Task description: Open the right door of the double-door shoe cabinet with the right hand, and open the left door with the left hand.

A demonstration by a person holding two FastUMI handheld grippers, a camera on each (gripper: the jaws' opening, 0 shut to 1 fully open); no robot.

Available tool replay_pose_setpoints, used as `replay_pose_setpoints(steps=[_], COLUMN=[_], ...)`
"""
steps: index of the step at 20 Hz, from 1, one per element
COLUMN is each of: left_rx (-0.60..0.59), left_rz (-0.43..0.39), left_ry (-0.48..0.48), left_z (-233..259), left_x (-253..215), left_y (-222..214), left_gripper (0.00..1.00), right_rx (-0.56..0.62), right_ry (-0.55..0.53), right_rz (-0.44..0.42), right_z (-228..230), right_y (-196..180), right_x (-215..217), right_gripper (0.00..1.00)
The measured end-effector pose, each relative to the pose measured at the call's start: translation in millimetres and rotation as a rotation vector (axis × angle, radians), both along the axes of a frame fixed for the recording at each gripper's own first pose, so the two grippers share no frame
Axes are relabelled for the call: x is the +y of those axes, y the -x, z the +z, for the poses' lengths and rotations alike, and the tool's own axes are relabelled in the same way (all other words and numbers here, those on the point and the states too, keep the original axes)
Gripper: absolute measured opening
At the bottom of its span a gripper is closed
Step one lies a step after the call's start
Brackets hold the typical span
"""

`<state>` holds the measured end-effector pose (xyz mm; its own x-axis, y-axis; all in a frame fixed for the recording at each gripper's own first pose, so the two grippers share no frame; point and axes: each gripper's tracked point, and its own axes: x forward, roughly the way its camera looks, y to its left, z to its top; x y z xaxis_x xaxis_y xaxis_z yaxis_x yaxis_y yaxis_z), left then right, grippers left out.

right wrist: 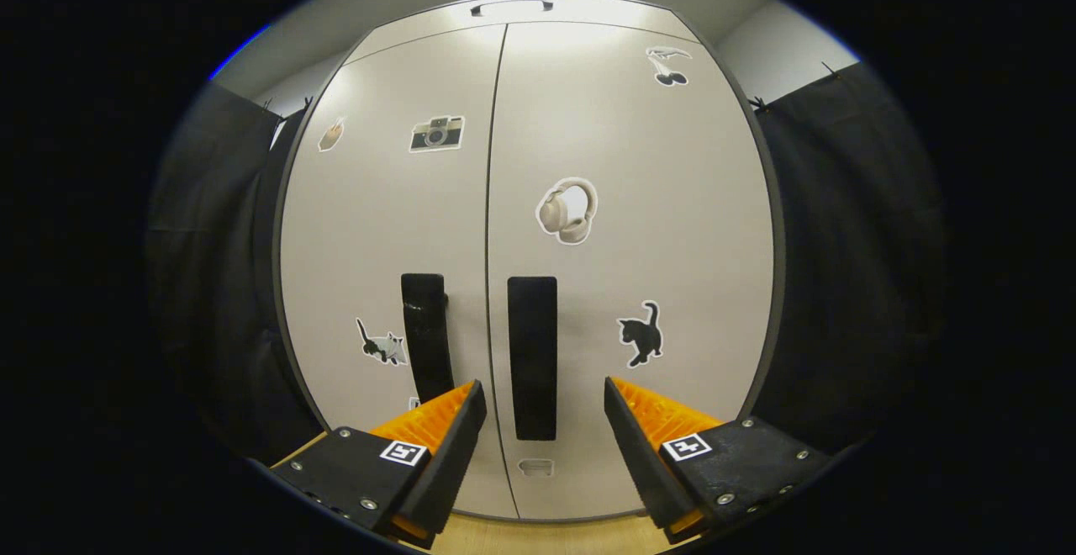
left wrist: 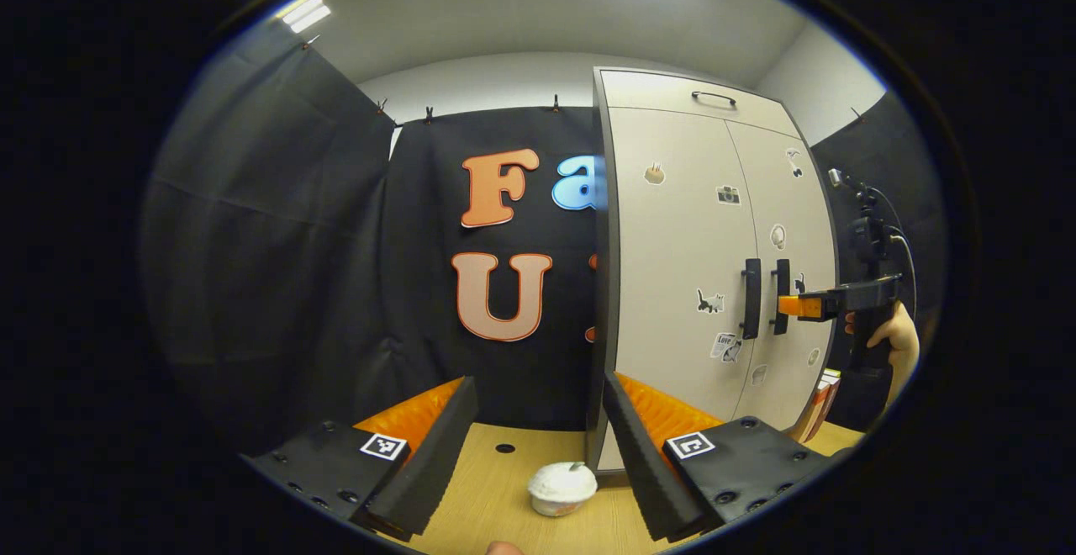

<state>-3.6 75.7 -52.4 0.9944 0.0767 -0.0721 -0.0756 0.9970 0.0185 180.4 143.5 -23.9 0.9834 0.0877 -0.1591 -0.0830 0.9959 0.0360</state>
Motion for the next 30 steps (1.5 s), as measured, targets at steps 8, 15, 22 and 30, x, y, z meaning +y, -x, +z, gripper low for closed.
replay_pose_setpoints(steps=[8, 15, 22, 30], left_rx=[-0.007, -0.022, -0.028, -0.036], left_rz=[0.016, 0.008, 0.012, 0.022], left_ry=[-0.013, 0.003, -0.008, 0.005], left_z=[-3, 0, 8, 18], left_x=[11, 12, 9, 2], left_y=[-14, -5, 11, 35], left_gripper=[0.96, 0.97, 0.95, 0.96], right_rx=[-0.006, -0.012, -0.025, -0.024], right_ry=[-0.025, -0.019, 0.006, -0.021], right_rz=[-0.015, -0.036, -0.016, 0.079], right_z=[-4, -5, -5, 2], right_y=[-27, -33, -29, -5], right_x=[8, 4, 4, 1], right_gripper=[0.63, 0.35, 0.24, 0.13])
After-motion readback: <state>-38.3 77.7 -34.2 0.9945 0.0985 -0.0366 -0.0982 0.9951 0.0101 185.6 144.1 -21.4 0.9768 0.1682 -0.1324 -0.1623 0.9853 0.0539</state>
